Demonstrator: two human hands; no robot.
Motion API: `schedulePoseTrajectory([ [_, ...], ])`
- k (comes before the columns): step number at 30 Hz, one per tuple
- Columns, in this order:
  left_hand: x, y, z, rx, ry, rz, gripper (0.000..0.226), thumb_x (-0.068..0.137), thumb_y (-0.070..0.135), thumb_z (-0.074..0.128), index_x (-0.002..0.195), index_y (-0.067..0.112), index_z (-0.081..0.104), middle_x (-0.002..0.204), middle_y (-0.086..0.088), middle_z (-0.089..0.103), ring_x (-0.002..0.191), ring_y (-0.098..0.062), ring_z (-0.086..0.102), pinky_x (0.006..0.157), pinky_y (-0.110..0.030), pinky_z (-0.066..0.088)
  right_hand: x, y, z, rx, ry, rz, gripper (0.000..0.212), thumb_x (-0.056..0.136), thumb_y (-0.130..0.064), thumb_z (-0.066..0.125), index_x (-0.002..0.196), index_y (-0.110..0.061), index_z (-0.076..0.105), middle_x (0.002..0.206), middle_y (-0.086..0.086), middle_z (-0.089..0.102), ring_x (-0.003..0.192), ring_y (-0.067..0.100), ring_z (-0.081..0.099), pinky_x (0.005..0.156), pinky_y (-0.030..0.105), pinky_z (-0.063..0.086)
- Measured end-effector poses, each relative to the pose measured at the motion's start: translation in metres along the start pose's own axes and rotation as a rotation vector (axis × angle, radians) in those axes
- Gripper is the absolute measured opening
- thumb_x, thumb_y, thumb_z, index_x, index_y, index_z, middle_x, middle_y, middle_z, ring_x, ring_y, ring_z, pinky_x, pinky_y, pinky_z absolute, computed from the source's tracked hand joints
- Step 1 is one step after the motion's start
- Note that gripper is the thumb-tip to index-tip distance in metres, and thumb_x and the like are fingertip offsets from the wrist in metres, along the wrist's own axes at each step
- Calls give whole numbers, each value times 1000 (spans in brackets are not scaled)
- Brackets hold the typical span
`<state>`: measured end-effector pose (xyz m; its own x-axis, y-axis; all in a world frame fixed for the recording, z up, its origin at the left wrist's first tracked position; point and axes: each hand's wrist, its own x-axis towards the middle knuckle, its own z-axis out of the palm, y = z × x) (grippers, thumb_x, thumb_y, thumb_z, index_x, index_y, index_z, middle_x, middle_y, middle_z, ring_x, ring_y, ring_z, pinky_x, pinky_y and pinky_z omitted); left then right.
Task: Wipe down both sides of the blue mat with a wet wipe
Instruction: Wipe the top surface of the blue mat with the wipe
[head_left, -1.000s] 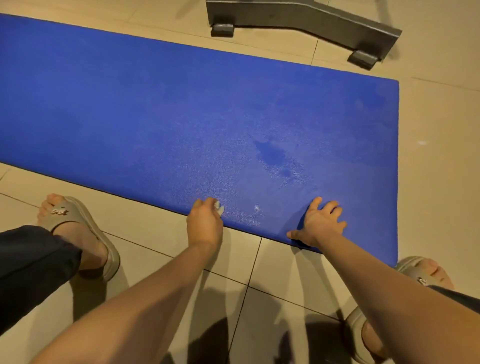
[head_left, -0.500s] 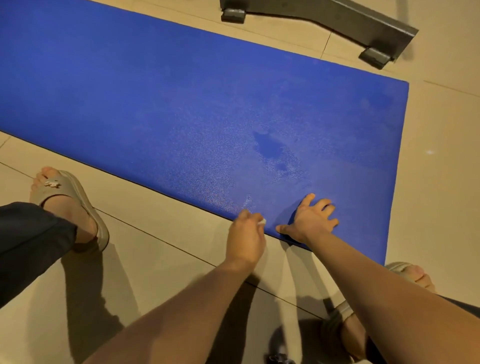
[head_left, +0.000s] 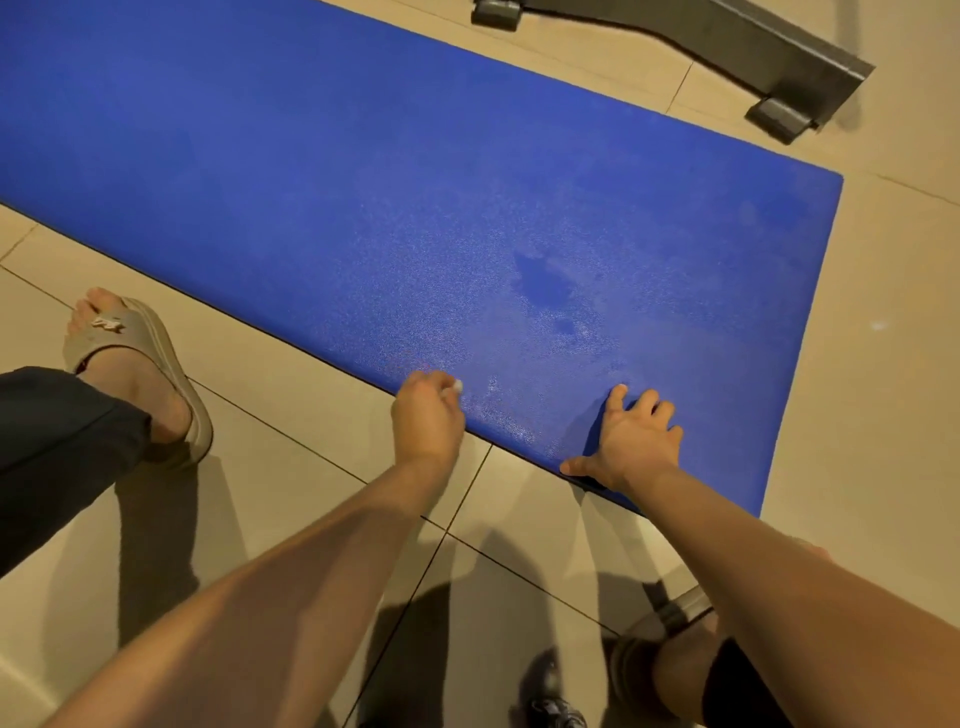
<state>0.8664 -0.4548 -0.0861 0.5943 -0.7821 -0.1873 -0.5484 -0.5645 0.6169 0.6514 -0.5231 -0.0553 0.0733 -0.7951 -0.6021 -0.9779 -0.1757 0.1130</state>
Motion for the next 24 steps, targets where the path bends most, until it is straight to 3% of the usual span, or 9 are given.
schedulePoseTrajectory([
  [3, -39, 27, 38, 0, -190, 160, 20, 96, 10, 57, 97, 11, 77, 100, -12, 65, 89, -31, 64, 85, -38, 51, 3, 7, -4, 2, -42, -26, 132, 61, -81, 74, 155, -15, 8, 146, 20, 21, 133, 41, 27, 100, 48, 43],
  [6, -67, 42, 53, 90, -347, 377, 16, 99, 13, 55, 100, 14, 71, 101, -8, 61, 88, -30, 62, 82, -41, 52, 14, 22, -17, 44, -35, -64, 97, 69, -66, 79, 142, -19, 35, 135, 14, 33, 125, 36, 37, 85, 44, 52],
  [8, -62, 38, 46, 108, -347, 458, 13, 98, 12, 55, 99, 13, 67, 100, -7, 59, 87, -30, 61, 81, -44, 51, 24, 32, -30, 97, 44, -53, 82, 72, -62, 80, 135, -20, 46, 133, 12, 41, 123, 36, 44, 91, 49, 52],
  [10, -41, 28, 34, 158, -274, 459, 13, 96, 8, 55, 97, 9, 68, 98, -11, 61, 86, -34, 61, 78, -45, 51, 36, 39, -35, 113, 63, -19, 108, 65, -71, 80, 148, -21, 32, 147, 14, 33, 136, 38, 35, 104, 56, 43],
  [13, 9, 6, 6, 180, -78, 248, 14, 97, 8, 56, 96, 6, 70, 100, -16, 63, 85, -37, 62, 78, -44, 49, 42, 39, -29, 58, -59, 0, 148, 52, -81, 79, 159, -27, -8, 165, 14, -7, 152, 41, 2, 115, 63, 25],
  [15, 32, -4, -9, 191, 10, 114, 16, 99, 11, 55, 99, 7, 70, 103, -15, 63, 89, -34, 62, 80, -42, 47, 46, 36, -23, 38, -77, 3, 154, 51, -80, 80, 158, -24, -17, 164, 18, -18, 152, 43, -7, 116, 64, 23],
  [17, 35, 1, -10, 176, 50, 32, 19, 102, 15, 54, 102, 6, 71, 105, -16, 64, 92, -33, 62, 81, -39, 47, 47, 31, -25, 25, -84, 8, 156, 51, -78, 82, 157, -20, -17, 163, 21, -17, 151, 46, -7, 116, 64, 25],
  [20, 7, 26, 15, 154, -13, 71, 22, 102, 16, 53, 102, 8, 74, 102, -18, 64, 90, -37, 62, 81, -41, 46, 48, 28, -28, -12, -78, 24, 157, 50, -80, 81, 157, -18, -16, 162, 23, -13, 150, 48, -2, 114, 62, 29],
  [24, -40, 61, 52, 290, -298, 310, 17, 99, 11, 50, 93, 18, 65, 96, -7, 53, 86, -32, 61, 71, -38, 43, 48, 28, -28, -25, -97, 18, 157, 52, -81, 79, 157, -16, -18, 162, 24, -16, 150, 48, -4, 115, 61, 29],
])
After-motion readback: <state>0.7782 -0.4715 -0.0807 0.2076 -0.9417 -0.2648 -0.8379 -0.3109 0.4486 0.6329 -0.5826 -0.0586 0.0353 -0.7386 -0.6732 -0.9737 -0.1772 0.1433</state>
